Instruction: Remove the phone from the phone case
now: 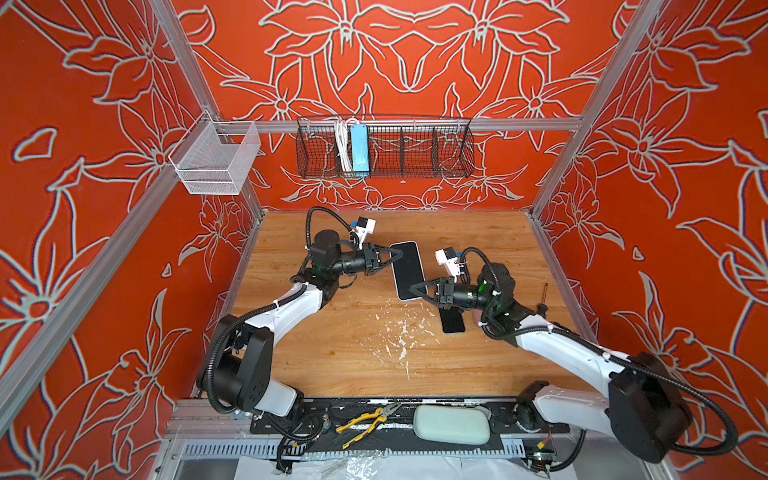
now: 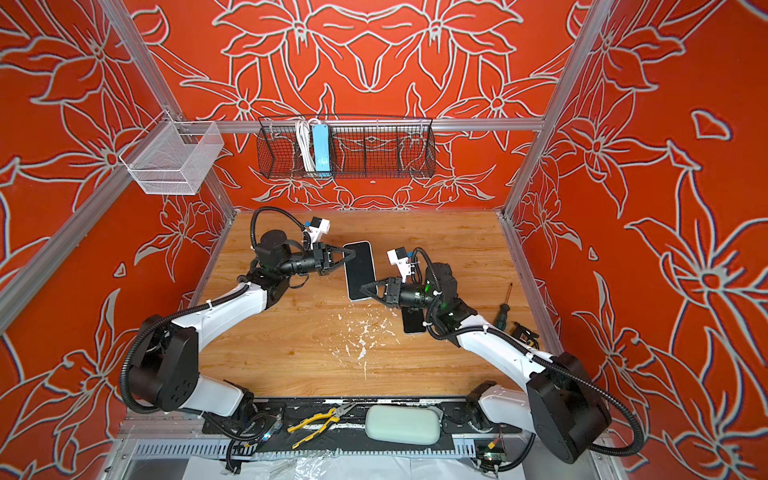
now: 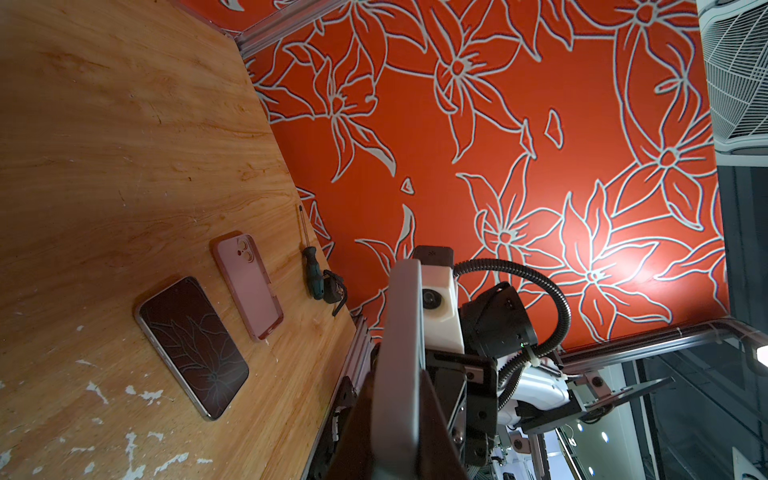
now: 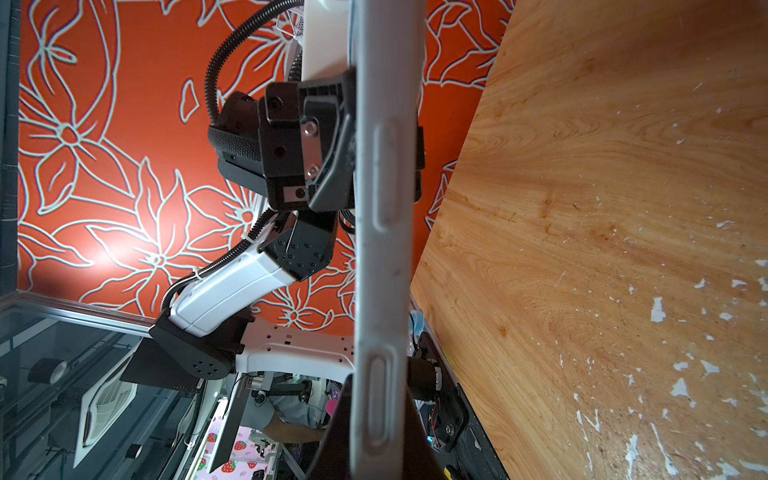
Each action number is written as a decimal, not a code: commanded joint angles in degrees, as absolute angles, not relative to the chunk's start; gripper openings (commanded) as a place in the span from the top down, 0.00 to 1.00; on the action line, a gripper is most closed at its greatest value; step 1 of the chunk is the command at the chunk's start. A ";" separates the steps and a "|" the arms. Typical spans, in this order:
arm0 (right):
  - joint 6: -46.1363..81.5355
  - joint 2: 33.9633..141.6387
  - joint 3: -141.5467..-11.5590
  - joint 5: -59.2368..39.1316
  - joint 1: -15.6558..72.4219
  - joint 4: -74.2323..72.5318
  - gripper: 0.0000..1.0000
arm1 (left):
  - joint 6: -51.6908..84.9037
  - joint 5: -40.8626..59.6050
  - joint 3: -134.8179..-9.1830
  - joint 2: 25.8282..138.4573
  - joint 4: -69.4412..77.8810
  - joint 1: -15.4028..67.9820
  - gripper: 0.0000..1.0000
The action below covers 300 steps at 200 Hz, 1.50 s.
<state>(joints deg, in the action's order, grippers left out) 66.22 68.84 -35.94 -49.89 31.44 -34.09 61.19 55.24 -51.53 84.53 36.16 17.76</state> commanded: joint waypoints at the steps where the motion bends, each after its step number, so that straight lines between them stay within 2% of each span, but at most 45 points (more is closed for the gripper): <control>1: 66.64 68.65 -38.54 -52.13 32.34 -34.36 0.90 | 59.49 49.16 -51.07 82.30 38.52 19.41 1.00; 66: 63.66 68.03 -38.68 -50.02 32.34 -31.55 0.71 | 62.21 41.69 -50.19 78.73 38.00 19.69 1.00; 107: 63.34 69.96 -39.86 -50.87 32.26 -31.77 0.69 | 63.26 41.53 -49.12 77.97 39.14 19.95 1.00; 115: 63.74 70.59 -40.21 -51.28 32.26 -32.13 0.65 | 63.06 40.79 -48.26 77.25 39.11 19.95 1.00; 129: 64.42 71.01 -40.34 -51.02 32.28 -32.99 0.51 | 62.54 39.76 -47.23 75.89 38.85 19.95 1.00; 146: 64.47 70.70 -40.17 -50.47 32.26 -33.22 0.44 | 61.96 39.12 -46.67 74.68 38.01 19.95 1.00; 193: 62.56 69.40 -40.30 -49.21 32.01 -29.93 0.35 | 62.49 38.96 -47.26 74.45 38.06 19.92 1.00; 267: 60.42 66.18 -40.00 -46.61 30.39 -27.16 0.27 | 65.20 36.36 -47.50 73.94 41.73 19.95 1.00; 300: 61.17 63.02 -37.25 -43.46 29.52 -26.54 0.16 | 67.61 34.28 -47.31 74.26 44.75 19.95 1.00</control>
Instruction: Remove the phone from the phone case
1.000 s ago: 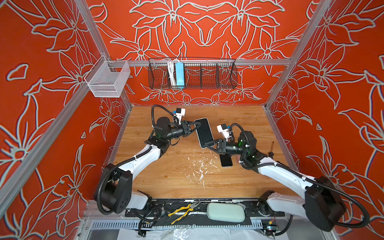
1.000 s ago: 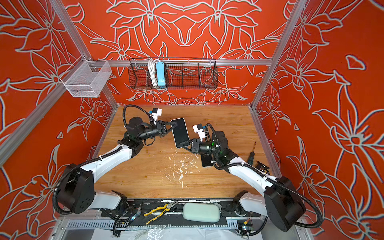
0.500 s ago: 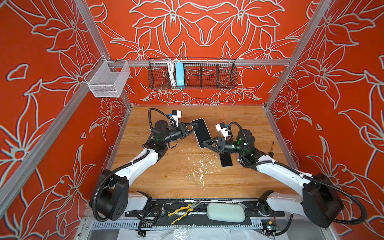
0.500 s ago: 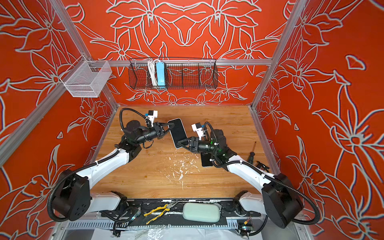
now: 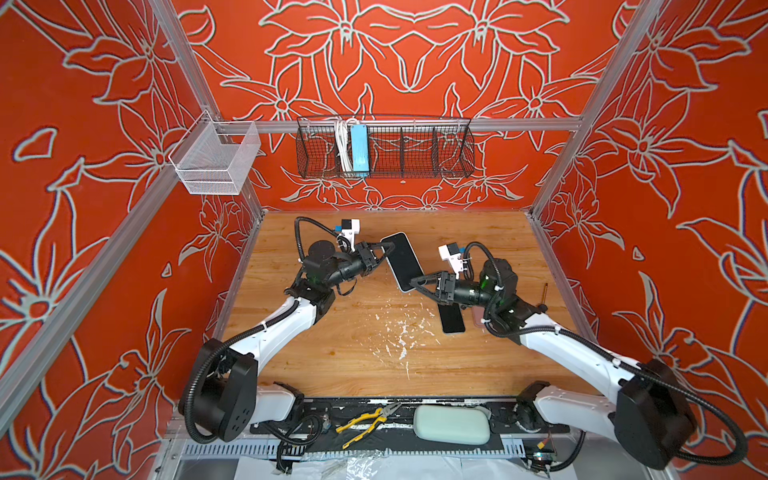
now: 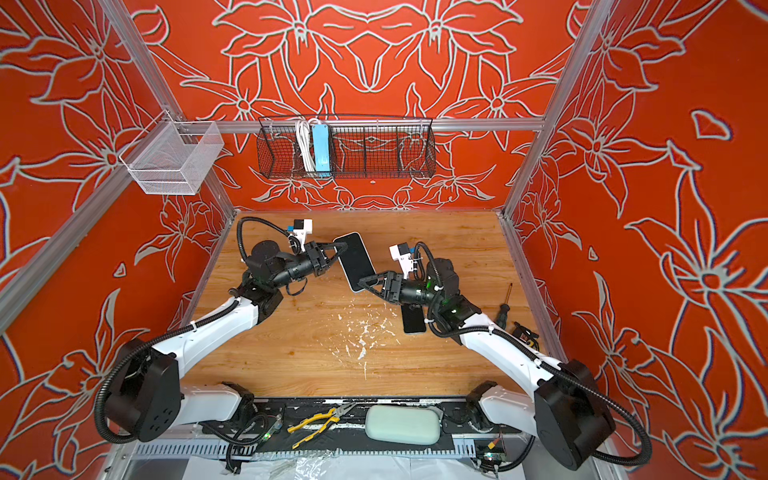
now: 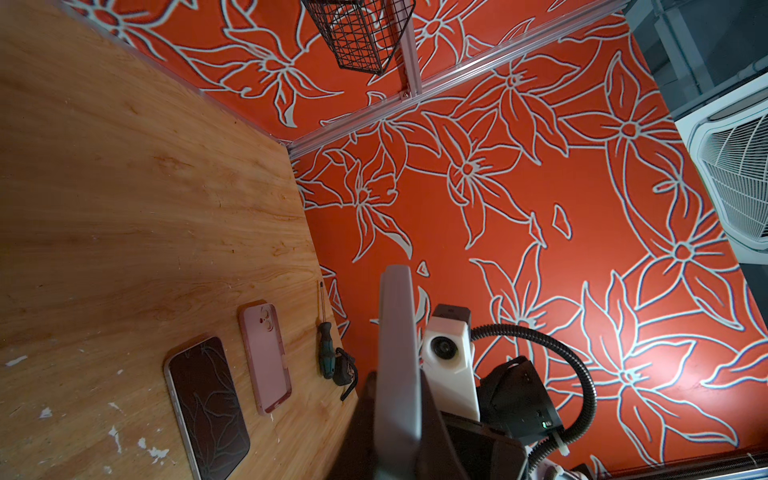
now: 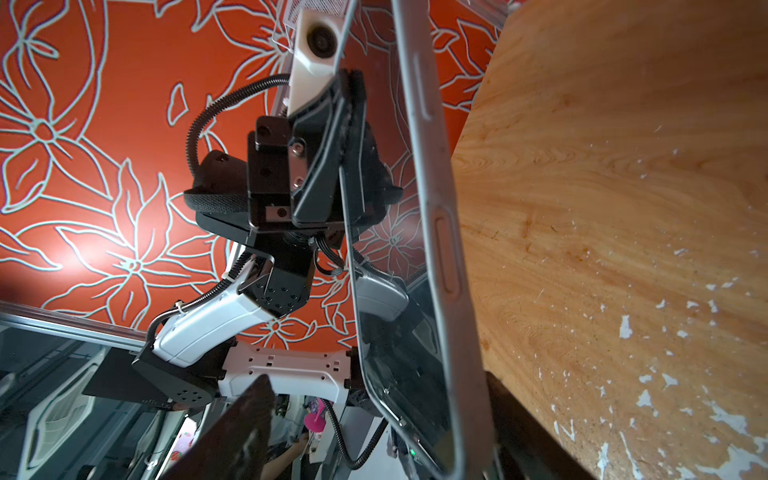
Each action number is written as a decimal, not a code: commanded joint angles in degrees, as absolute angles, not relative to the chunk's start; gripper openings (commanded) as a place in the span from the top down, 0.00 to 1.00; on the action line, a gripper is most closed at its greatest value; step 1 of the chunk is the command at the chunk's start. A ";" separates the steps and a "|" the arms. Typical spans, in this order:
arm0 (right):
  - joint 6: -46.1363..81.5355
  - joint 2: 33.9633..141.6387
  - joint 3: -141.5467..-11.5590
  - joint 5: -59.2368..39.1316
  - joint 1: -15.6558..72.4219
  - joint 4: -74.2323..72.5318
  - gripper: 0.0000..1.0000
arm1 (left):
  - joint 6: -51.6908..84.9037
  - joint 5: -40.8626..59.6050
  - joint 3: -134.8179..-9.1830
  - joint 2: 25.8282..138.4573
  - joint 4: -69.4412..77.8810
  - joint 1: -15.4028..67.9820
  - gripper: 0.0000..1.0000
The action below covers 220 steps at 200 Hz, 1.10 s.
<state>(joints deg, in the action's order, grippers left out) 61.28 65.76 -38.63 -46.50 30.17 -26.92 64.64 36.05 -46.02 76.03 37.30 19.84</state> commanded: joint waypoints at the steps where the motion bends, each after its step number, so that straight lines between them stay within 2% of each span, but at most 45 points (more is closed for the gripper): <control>1: 61.17 62.89 -37.22 -43.40 29.48 -26.50 0.16 | 67.69 34.19 -47.30 74.31 44.88 19.91 1.00; 29: 59.76 60.08 -37.16 -41.65 29.06 -22.51 0.03 | 71.39 31.31 -45.91 75.10 50.48 19.95 1.00; 60: 58.18 58.03 -37.03 -40.31 28.93 -21.37 0.02 | 75.67 25.91 -42.86 75.41 58.37 20.34 1.00; 85: 57.98 58.02 -35.13 -39.55 29.10 -27.33 0.12 | 75.82 23.80 -42.59 76.18 60.79 21.22 1.00; 115: 53.99 57.75 -35.79 -39.25 29.99 -26.58 0.22 | 76.18 22.33 -43.23 77.12 62.04 21.64 1.00; 160: 55.32 59.59 -35.39 -38.00 30.41 -33.08 0.26 | 76.46 19.22 -43.08 76.97 63.97 22.51 1.00; 220: 54.98 63.22 -37.27 -35.53 34.45 -39.30 0.37 | 75.37 14.24 -41.78 75.33 64.37 25.35 1.00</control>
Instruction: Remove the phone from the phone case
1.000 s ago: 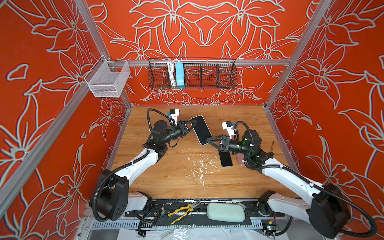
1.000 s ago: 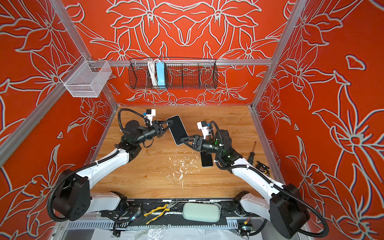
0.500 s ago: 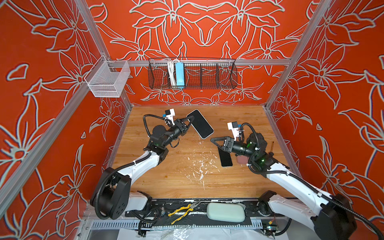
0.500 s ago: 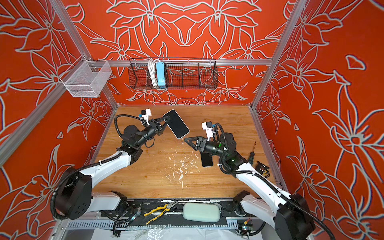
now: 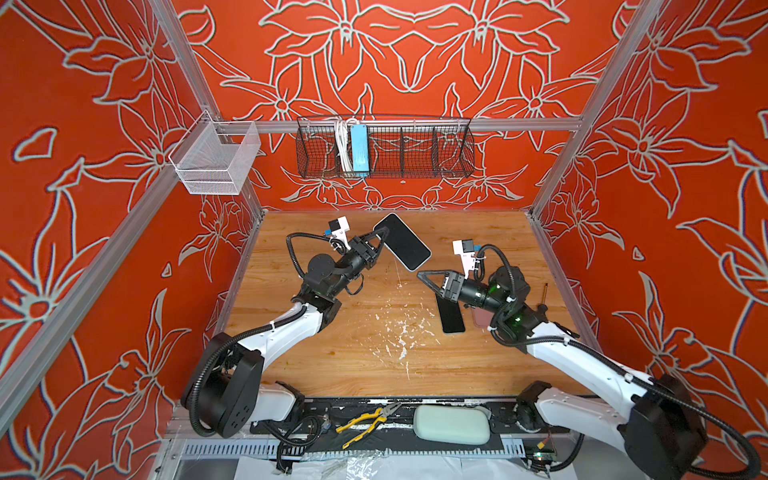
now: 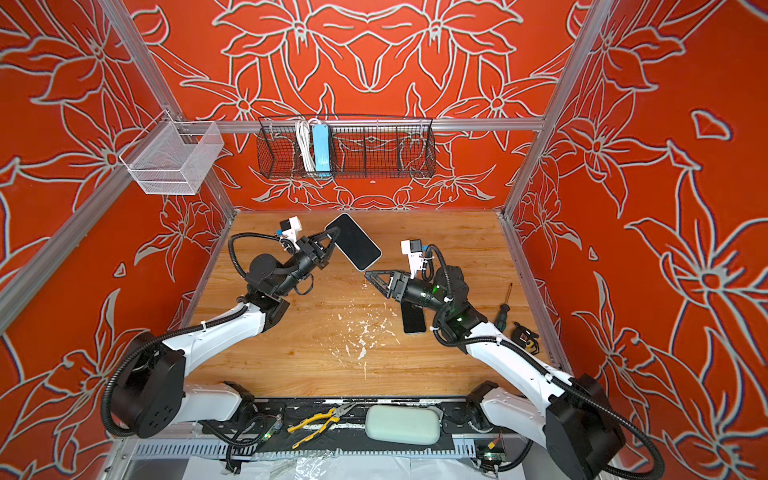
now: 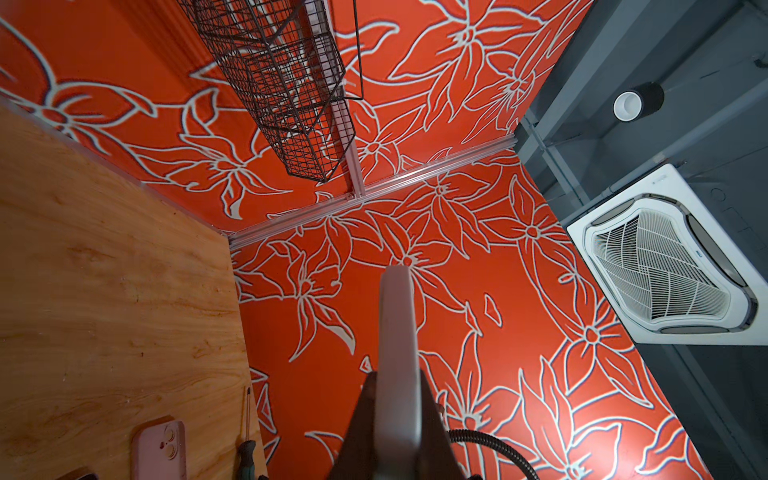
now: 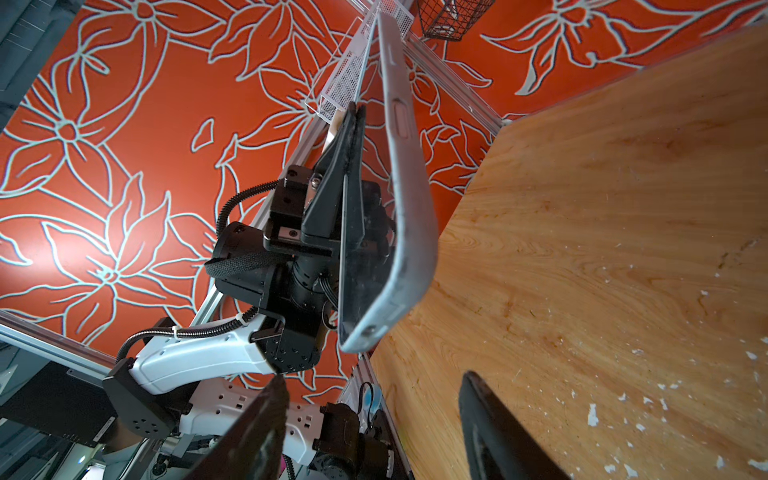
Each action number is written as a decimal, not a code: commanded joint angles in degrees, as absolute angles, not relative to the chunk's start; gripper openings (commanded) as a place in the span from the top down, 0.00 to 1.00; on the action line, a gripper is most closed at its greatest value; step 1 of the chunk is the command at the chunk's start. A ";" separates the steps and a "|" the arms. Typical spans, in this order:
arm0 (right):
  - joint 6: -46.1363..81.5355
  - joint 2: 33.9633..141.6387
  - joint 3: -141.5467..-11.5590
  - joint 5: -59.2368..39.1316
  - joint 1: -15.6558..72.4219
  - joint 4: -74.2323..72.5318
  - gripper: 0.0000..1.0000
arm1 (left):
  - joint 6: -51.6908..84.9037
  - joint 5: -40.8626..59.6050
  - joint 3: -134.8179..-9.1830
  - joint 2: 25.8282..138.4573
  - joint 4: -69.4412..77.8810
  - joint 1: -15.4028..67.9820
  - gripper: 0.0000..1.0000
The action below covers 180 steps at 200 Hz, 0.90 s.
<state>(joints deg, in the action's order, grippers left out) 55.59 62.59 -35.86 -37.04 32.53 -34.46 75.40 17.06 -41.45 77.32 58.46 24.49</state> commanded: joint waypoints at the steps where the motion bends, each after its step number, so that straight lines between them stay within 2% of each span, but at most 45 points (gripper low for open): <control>1: 54.96 63.25 -37.31 -35.47 34.54 -39.43 0.37 | 75.39 14.24 -41.76 75.37 64.44 25.38 1.00; 45: 55.51 63.81 -36.03 -31.07 36.87 -45.54 0.51 | 75.72 11.97 -40.20 75.76 66.92 26.41 1.00; 114: 55.68 66.25 -35.81 -25.93 39.91 -48.28 0.55 | 76.81 11.31 -39.90 76.86 68.99 27.35 1.00; 180: 54.28 64.54 -33.71 -21.69 40.51 -46.96 0.54 | 77.25 11.33 -39.92 75.69 69.26 27.50 1.00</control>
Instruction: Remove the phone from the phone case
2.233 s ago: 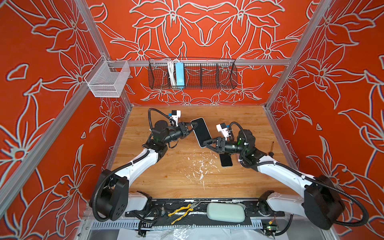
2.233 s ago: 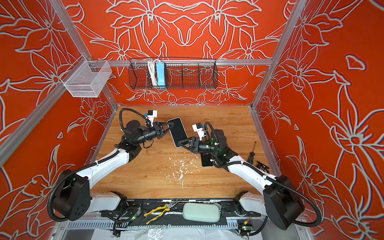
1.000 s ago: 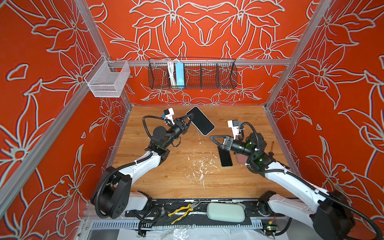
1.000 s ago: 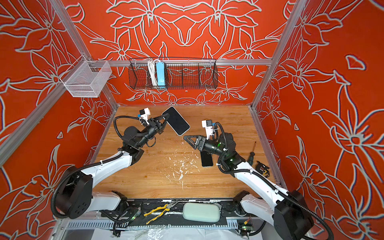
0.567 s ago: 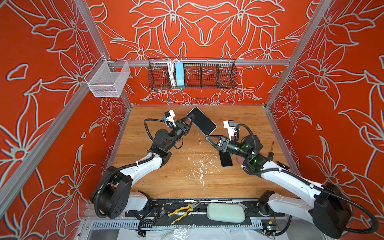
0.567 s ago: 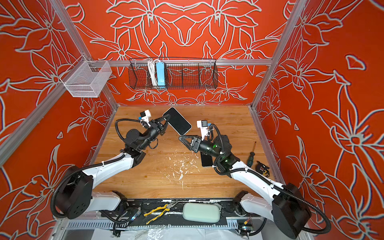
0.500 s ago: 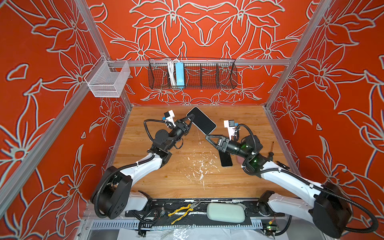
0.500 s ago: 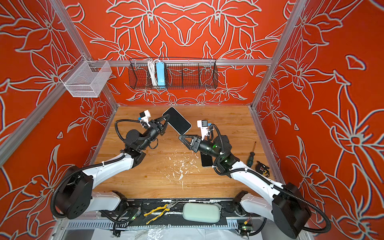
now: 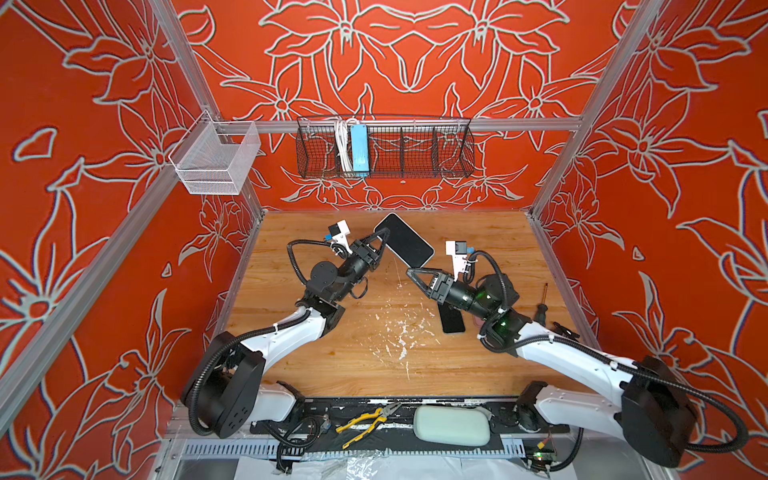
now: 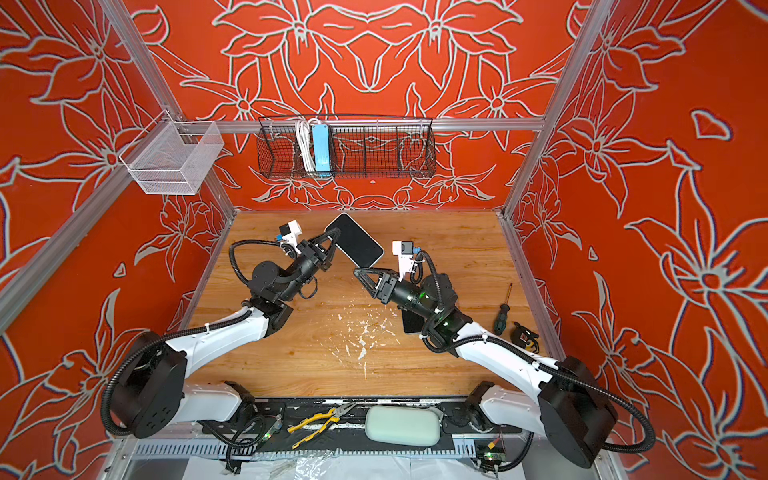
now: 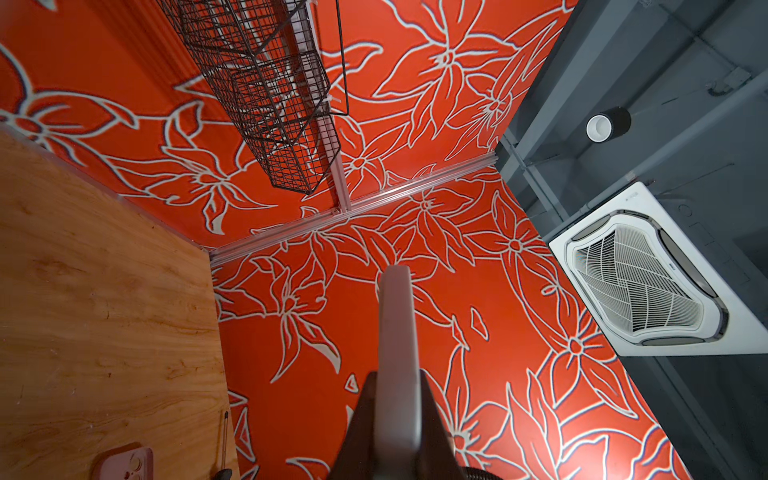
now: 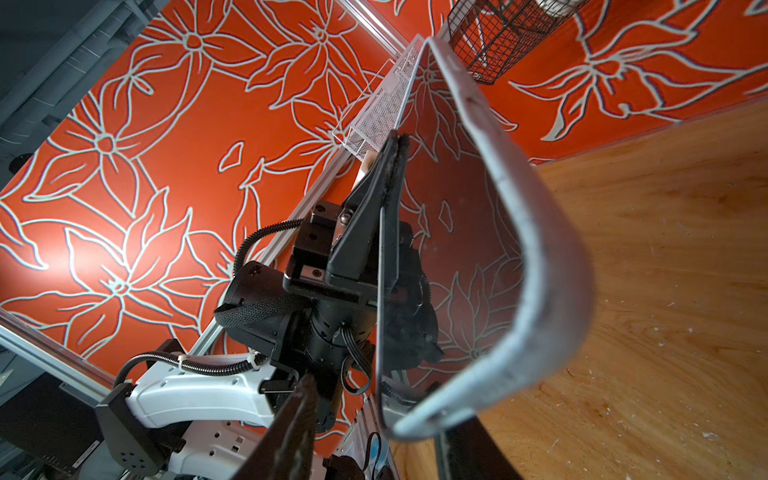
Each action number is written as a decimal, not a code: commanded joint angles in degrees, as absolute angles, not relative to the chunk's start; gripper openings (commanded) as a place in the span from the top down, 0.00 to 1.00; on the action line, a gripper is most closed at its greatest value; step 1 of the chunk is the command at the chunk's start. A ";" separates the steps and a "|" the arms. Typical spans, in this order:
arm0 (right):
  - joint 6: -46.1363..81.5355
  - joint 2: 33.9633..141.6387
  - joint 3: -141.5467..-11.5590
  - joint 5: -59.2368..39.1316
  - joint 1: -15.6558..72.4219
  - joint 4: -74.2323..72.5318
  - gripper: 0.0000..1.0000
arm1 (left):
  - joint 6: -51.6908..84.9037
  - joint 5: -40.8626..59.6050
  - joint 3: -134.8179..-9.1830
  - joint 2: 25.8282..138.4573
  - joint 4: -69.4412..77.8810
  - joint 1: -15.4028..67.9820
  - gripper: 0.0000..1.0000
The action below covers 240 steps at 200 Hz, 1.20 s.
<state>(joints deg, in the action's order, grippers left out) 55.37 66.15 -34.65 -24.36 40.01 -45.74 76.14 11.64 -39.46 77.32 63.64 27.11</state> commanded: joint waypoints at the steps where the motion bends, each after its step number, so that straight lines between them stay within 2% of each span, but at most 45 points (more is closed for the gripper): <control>1: 54.21 64.53 -33.73 -21.65 40.47 -46.91 0.54 | 77.26 11.33 -39.96 75.64 69.26 27.51 1.00; 138: 53.13 68.38 -36.22 -21.59 41.45 -50.89 0.80 | 77.76 9.54 -39.82 76.34 69.09 28.93 1.00; 240: 37.90 66.67 -37.09 -17.58 43.83 -41.37 0.87 | 85.49 5.31 -38.67 76.03 65.90 30.05 1.00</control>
<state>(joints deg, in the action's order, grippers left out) 45.71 67.33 -35.92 -19.35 43.00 -46.44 82.41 8.49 -39.00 77.47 63.55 29.08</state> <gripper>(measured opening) 0.149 0.108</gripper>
